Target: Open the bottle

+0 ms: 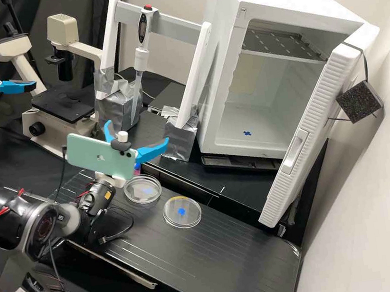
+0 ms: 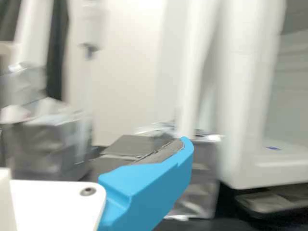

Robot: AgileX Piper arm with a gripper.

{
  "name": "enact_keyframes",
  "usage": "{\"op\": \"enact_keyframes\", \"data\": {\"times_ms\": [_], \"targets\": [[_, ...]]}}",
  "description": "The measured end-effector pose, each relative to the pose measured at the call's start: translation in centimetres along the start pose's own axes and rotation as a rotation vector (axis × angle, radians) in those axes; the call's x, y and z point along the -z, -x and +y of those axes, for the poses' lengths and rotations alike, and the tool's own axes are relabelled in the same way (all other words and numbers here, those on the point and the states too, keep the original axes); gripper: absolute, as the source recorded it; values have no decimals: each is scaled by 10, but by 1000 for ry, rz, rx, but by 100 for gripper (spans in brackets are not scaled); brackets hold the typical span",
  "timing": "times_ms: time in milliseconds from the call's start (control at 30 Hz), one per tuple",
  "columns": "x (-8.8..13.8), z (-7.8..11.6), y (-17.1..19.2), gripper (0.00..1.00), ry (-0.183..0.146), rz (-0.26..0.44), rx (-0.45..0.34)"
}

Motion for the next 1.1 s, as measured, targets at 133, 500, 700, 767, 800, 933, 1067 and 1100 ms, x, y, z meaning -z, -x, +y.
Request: {"op": "enact_keyframes", "data": {"times_ms": [133,500,700,767,800,933,1067,1100], "targets": [[3,-17,-1,100,33,1,60],[-16,-33,-16,100,67,-78,109],[-23,-27,-22,0,74,-104,82],[-23,-28,-24,0,74,-104,81],[-23,-28,-25,0,74,-103,80],[-24,-29,-27,0,74,-106,84],[-26,-31,-29,0,75,-111,89],[-26,-32,-29,0,75,-112,91]]}}
